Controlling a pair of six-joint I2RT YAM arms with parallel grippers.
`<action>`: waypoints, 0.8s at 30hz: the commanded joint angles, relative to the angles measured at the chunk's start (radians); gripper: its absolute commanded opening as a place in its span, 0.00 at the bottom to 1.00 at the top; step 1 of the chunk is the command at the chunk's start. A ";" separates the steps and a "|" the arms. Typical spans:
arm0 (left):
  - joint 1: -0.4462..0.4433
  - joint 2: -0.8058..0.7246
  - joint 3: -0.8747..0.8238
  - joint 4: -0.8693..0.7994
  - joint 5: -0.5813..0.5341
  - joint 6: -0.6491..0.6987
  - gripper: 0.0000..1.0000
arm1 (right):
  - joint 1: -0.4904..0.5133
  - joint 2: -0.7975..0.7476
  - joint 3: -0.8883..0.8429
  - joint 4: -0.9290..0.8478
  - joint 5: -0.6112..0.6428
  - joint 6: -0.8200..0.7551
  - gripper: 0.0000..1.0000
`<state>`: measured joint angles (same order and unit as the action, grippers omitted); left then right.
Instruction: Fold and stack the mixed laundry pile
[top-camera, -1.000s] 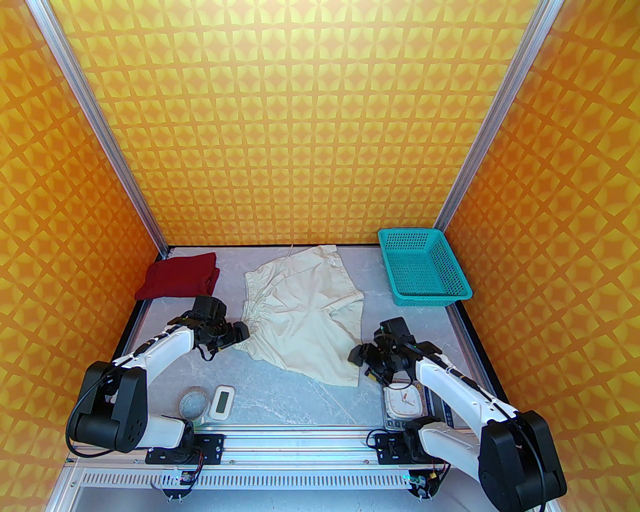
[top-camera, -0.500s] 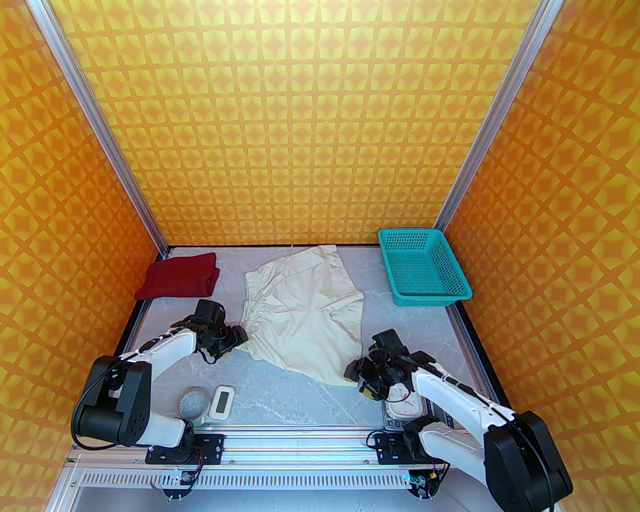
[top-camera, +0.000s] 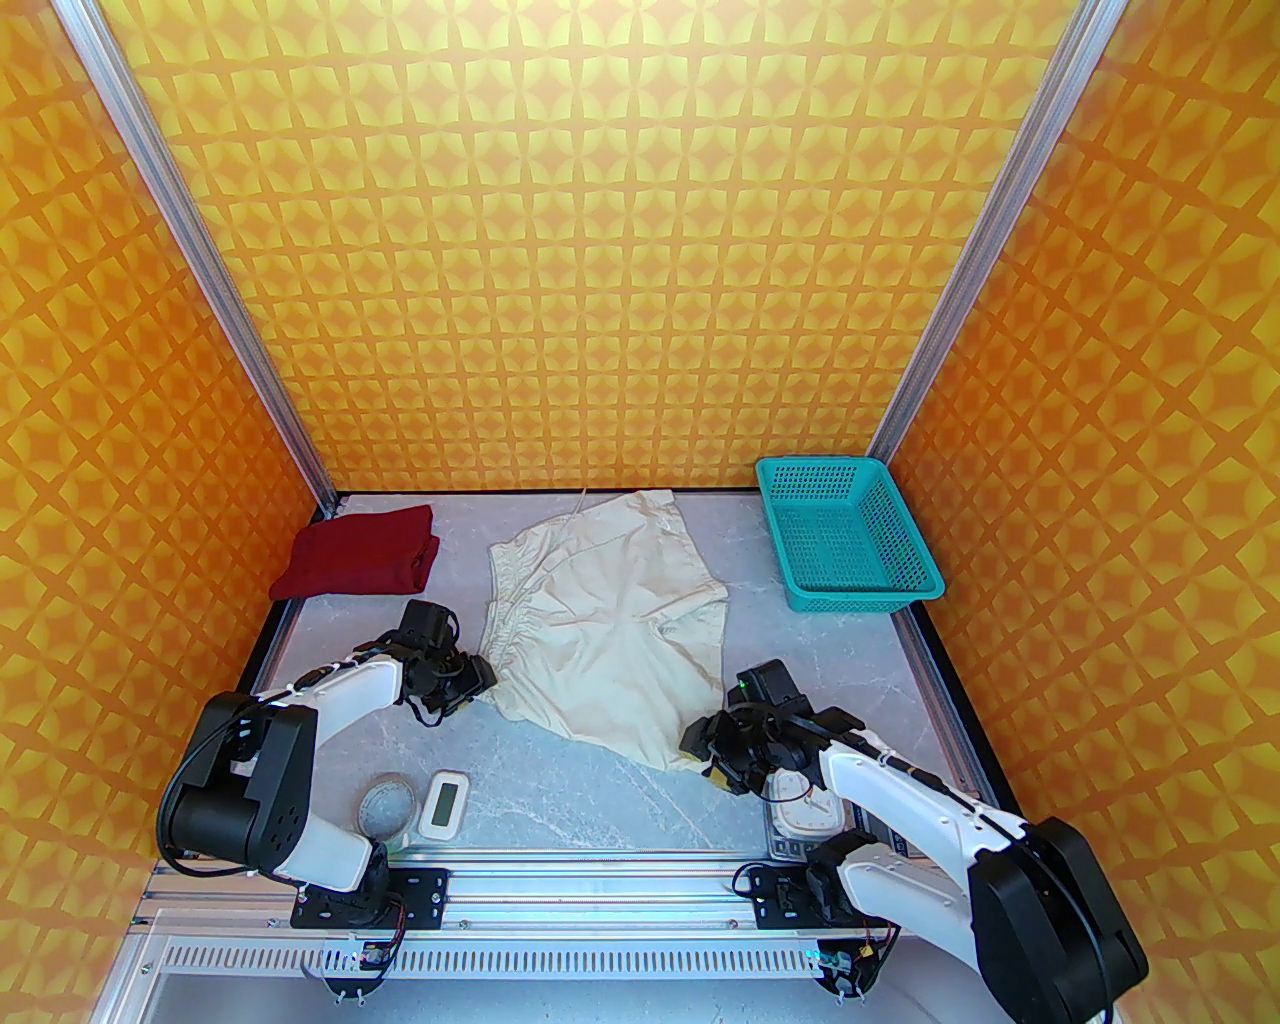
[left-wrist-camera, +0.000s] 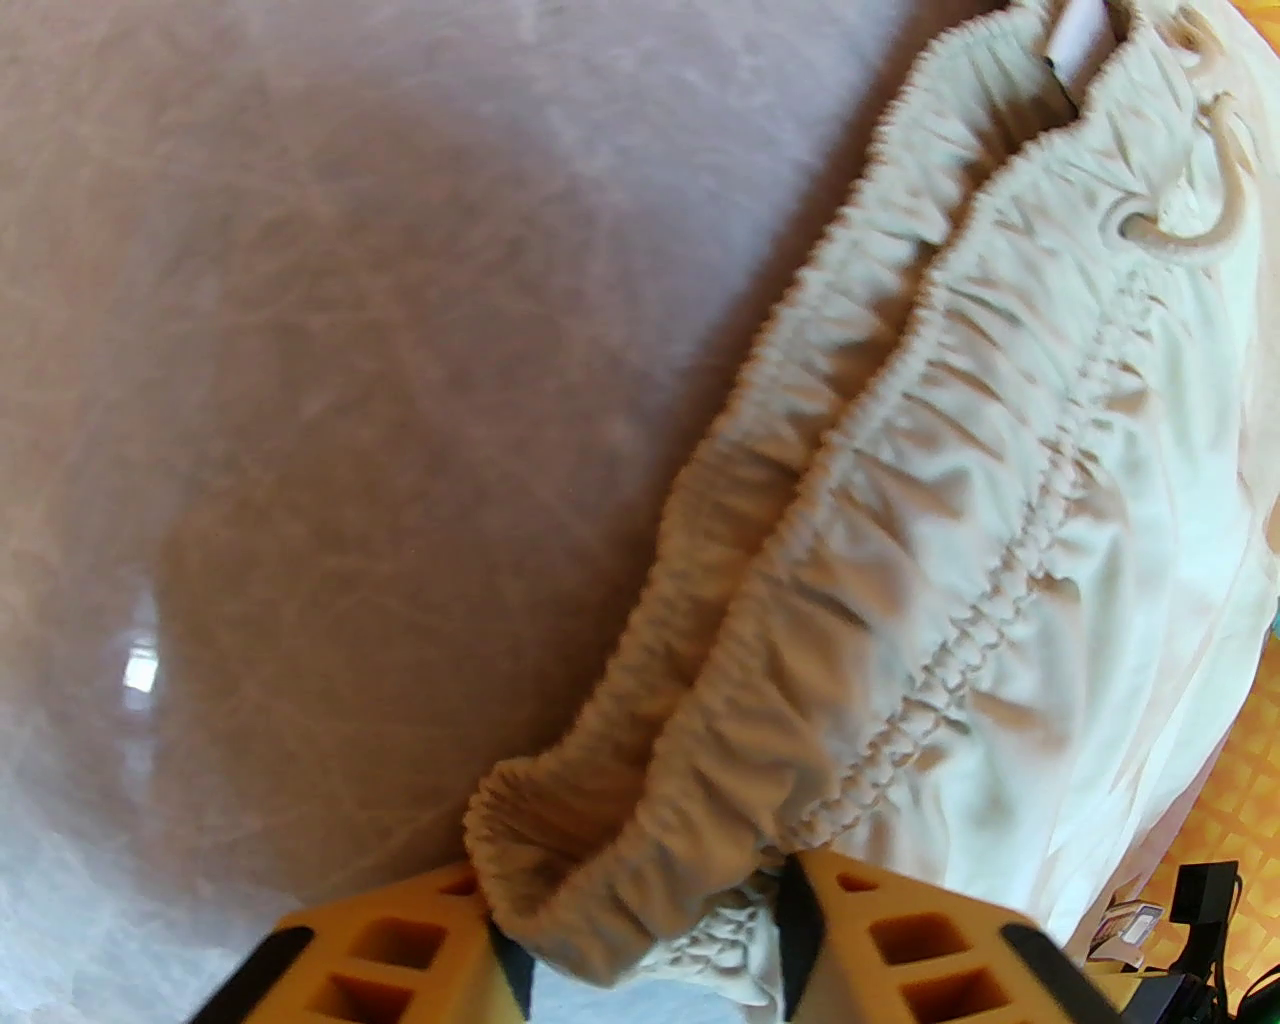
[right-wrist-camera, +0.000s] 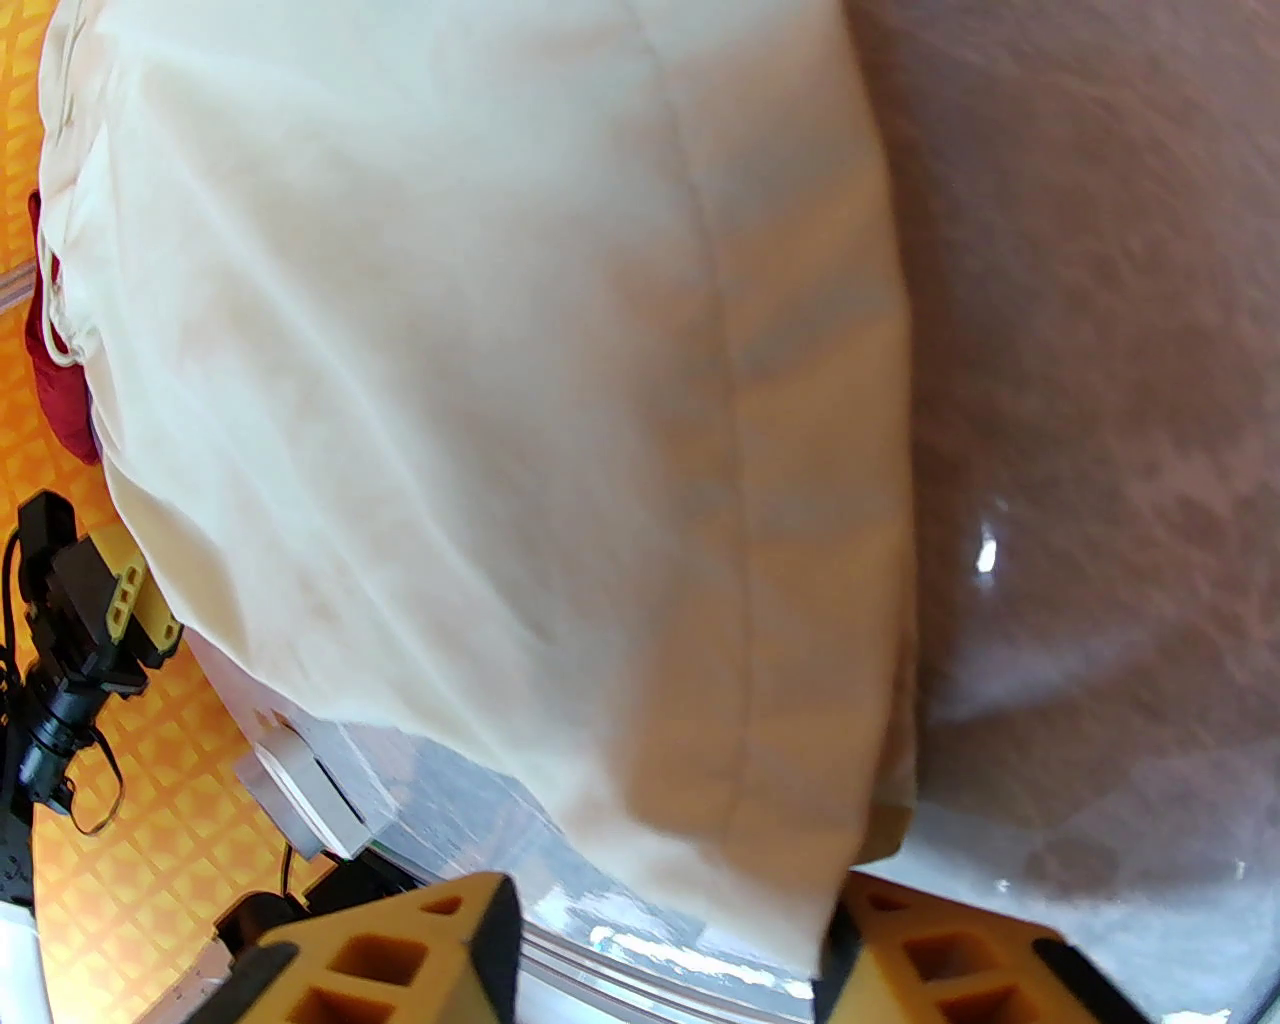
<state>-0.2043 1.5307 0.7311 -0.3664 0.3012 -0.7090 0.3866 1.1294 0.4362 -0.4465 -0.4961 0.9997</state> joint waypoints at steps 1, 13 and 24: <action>-0.010 0.004 0.012 0.027 -0.017 -0.004 0.28 | 0.009 0.025 -0.030 0.093 0.020 0.052 0.43; -0.017 -0.188 -0.036 0.043 -0.062 0.027 0.00 | 0.010 -0.086 0.080 -0.129 0.187 -0.013 0.07; -0.040 -0.386 -0.041 -0.147 -0.071 0.101 0.00 | 0.009 -0.234 0.244 -0.453 0.298 -0.147 0.00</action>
<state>-0.2352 1.2049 0.7029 -0.4202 0.2558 -0.6456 0.3916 0.9257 0.6262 -0.7418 -0.2546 0.9226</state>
